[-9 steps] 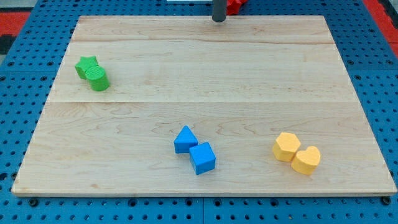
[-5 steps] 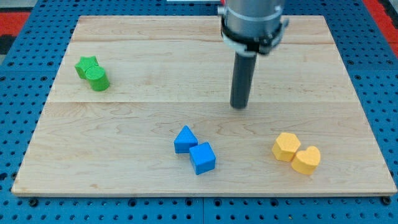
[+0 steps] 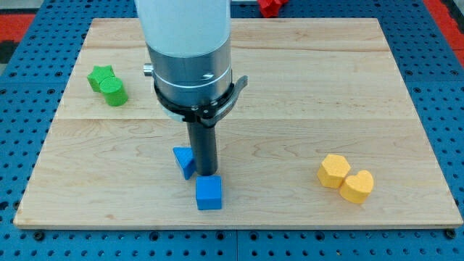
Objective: Move blue triangle away from the blue cube
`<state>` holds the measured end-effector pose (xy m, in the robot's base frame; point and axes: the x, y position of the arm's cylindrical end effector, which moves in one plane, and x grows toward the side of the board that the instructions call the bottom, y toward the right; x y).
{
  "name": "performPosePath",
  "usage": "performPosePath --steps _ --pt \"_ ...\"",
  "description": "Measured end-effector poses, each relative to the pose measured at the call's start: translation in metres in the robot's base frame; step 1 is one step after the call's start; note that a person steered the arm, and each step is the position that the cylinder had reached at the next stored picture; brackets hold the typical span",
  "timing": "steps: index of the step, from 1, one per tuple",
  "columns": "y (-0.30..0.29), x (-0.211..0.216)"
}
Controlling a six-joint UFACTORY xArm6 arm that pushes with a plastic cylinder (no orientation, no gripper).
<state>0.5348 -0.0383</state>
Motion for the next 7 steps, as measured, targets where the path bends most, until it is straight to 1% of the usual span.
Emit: performPosePath --steps 1,2,4,5,6,7 --pt "-0.046 -0.007" --pt "-0.105 -0.014" --pt "-0.167 -0.041" --pt "-0.165 -0.062" --pt "-0.134 -0.101" --pt "-0.097 -0.112"
